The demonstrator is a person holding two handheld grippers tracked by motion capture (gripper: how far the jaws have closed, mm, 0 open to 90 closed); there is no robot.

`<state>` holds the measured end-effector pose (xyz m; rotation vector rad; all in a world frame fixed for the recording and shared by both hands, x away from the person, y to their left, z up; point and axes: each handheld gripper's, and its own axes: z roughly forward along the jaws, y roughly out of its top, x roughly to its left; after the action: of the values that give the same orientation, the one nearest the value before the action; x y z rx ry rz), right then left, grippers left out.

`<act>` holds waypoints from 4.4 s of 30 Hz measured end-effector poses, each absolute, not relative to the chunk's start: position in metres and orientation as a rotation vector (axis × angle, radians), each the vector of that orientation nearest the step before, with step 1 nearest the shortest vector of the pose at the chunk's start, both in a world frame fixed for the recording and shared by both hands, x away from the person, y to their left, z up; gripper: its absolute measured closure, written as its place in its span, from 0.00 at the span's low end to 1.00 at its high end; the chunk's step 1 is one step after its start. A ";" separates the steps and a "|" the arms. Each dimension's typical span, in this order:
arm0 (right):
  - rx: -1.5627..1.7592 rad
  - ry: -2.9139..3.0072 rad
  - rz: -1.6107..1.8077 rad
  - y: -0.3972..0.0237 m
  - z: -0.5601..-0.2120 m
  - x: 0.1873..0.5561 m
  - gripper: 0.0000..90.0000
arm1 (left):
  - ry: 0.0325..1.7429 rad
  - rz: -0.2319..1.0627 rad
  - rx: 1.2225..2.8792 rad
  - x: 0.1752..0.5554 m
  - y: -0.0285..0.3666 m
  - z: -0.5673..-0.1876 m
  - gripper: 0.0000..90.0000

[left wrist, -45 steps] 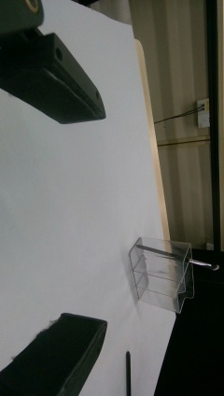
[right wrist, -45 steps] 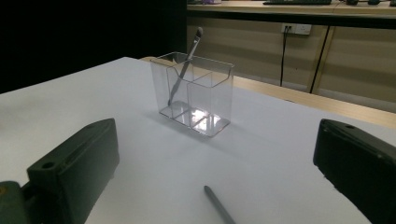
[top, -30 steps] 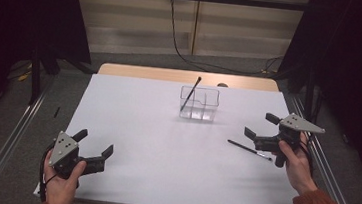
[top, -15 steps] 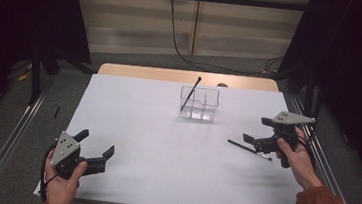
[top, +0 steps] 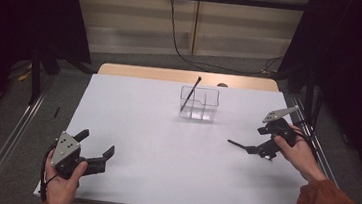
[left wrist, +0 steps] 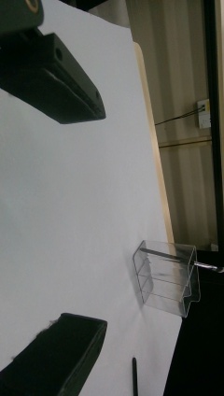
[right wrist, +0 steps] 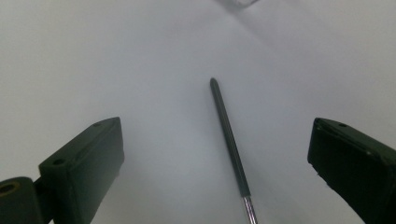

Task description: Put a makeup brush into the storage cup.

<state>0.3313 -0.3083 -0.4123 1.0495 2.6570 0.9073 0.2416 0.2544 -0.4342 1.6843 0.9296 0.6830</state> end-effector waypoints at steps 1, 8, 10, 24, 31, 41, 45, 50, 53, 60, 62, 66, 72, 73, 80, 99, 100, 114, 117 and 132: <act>1.038 2.678 0.876 -0.308 -0.413 0.332 0.04 | 0.930 0.682 1.685 0.242 0.254 -0.434 0.02; 0.986 2.803 0.721 -0.302 -0.414 0.336 0.05 | 0.931 0.671 1.685 0.242 0.255 -0.435 0.02; 0.988 2.817 0.678 -0.301 -0.414 0.338 0.06 | 0.936 0.666 1.682 0.242 0.255 -0.435 0.02; 0.898 2.917 0.369 -0.301 -0.423 0.353 0.32 | 0.928 0.671 1.685 0.242 0.254 -0.435 0.02; 0.866 2.954 0.268 -0.300 -0.432 0.356 0.41 | 0.937 0.674 1.683 0.243 0.255 -0.435 0.02; 0.880 2.963 0.199 -0.301 -0.440 0.360 0.60 | 0.935 0.666 1.691 0.243 0.255 -0.436 0.02; 0.862 2.980 0.170 -0.298 -0.445 0.360 0.68 | 0.935 0.667 1.693 0.244 0.254 -0.436 0.02; 0.828 3.012 0.144 -0.294 -0.448 0.359 0.79 | 0.935 0.668 1.698 0.244 0.254 -0.437 0.02; 0.831 3.023 0.149 -0.294 -0.448 0.359 0.81 | 0.931 0.671 1.703 0.244 0.253 -0.436 0.02; 0.838 3.040 0.170 -0.296 -0.449 0.361 0.89 | 0.927 0.668 1.703 0.245 0.253 -0.437 0.02; 0.848 3.044 0.172 -0.298 -0.449 0.363 0.94 | 0.928 0.669 1.703 0.245 0.253 -0.437 0.02; 0.846 3.045 0.173 -0.298 -0.449 0.363 0.94 | 0.927 0.669 1.703 0.245 0.253 -0.437 0.02; 0.878 3.028 0.217 -0.302 -0.448 0.361 0.94 | 0.926 0.670 1.705 0.247 0.252 -0.437 0.02; 0.888 3.023 0.230 -0.302 -0.448 0.360 0.94 | 0.924 0.667 1.709 0.247 0.251 -0.438 0.02; 0.931 3.009 0.264 -0.305 -0.448 0.360 0.94 | 0.926 0.666 1.706 0.247 0.252 -0.438 0.02; 0.931 2.876 0.539 -0.309 -0.429 0.345 0.94 | 0.929 0.666 1.701 0.247 0.253 -0.437 0.02; 0.939 2.856 0.553 -0.311 -0.429 0.344 0.94 | 0.928 0.665 1.700 0.247 0.253 -0.437 0.02; 1.040 2.704 0.815 -0.319 -0.428 0.333 0.94 | 0.927 0.666 1.699 0.246 0.253 -0.437 0.02; 1.042 2.670 0.858 -0.319 -0.427 0.332 0.94 | 0.931 0.664 1.689 0.246 0.253 -0.436 0.02; 1.058 2.396 1.207 -0.329 -0.422 0.324 0.94 | 0.933 0.661 1.672 0.245 0.255 -0.435 0.02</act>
<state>0.3244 -0.3286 -0.4223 1.0585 2.3959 1.2065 0.2452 0.2551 -0.4352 1.6723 0.9325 0.6611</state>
